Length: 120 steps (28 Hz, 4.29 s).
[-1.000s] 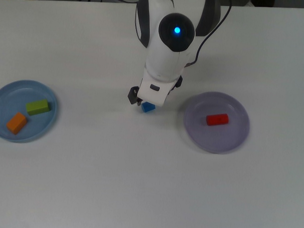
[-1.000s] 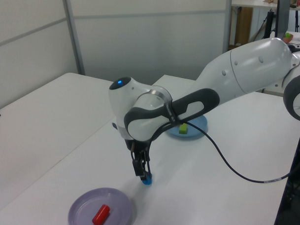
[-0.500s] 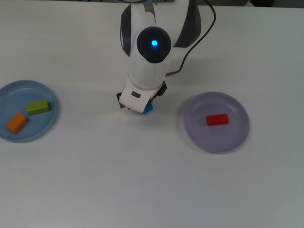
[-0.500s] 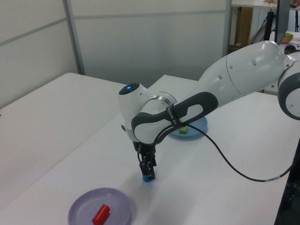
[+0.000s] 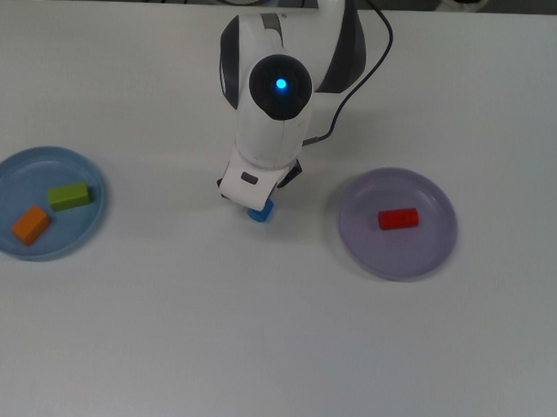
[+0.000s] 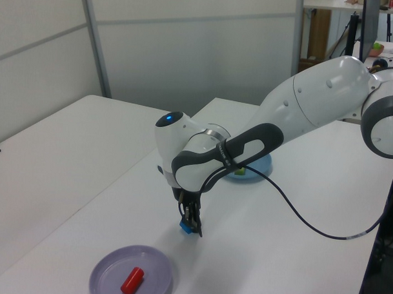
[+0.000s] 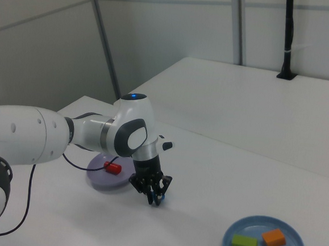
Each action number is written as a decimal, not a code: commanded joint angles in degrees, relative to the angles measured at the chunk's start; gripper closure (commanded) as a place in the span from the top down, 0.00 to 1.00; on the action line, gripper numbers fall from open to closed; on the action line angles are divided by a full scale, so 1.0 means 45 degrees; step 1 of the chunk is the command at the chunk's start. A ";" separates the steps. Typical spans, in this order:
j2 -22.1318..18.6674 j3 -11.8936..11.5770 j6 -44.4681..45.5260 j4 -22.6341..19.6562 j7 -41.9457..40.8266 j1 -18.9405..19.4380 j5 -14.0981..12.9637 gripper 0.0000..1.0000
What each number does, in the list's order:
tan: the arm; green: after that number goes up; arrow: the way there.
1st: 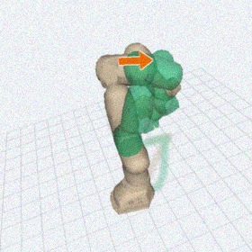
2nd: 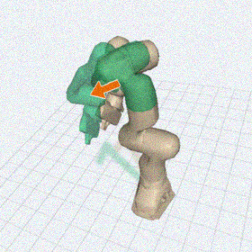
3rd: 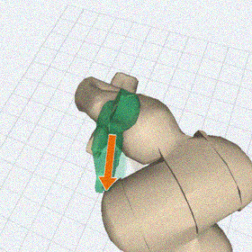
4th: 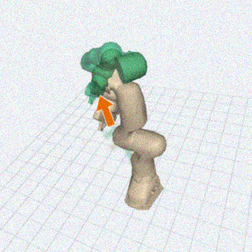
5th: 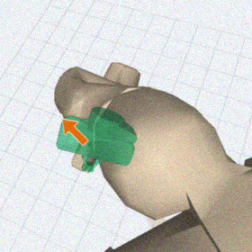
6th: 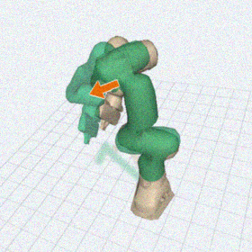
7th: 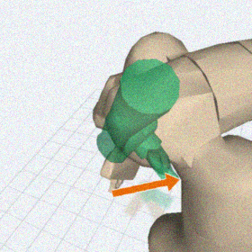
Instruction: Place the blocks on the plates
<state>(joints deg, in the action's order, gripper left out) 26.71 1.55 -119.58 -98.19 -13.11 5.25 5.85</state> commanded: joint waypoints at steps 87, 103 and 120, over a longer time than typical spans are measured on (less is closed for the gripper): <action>0.0471 0.0359 -0.0537 0.1682 0.5881 0.3052 -0.0128 1.00; -0.1501 -0.1377 0.2351 0.2268 0.5842 0.2154 -0.0011 1.00; -0.3649 -0.2493 0.4619 0.2191 0.5687 0.1549 0.0128 1.00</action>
<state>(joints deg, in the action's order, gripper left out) 12.78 -9.46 -99.60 -87.09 12.53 13.48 9.17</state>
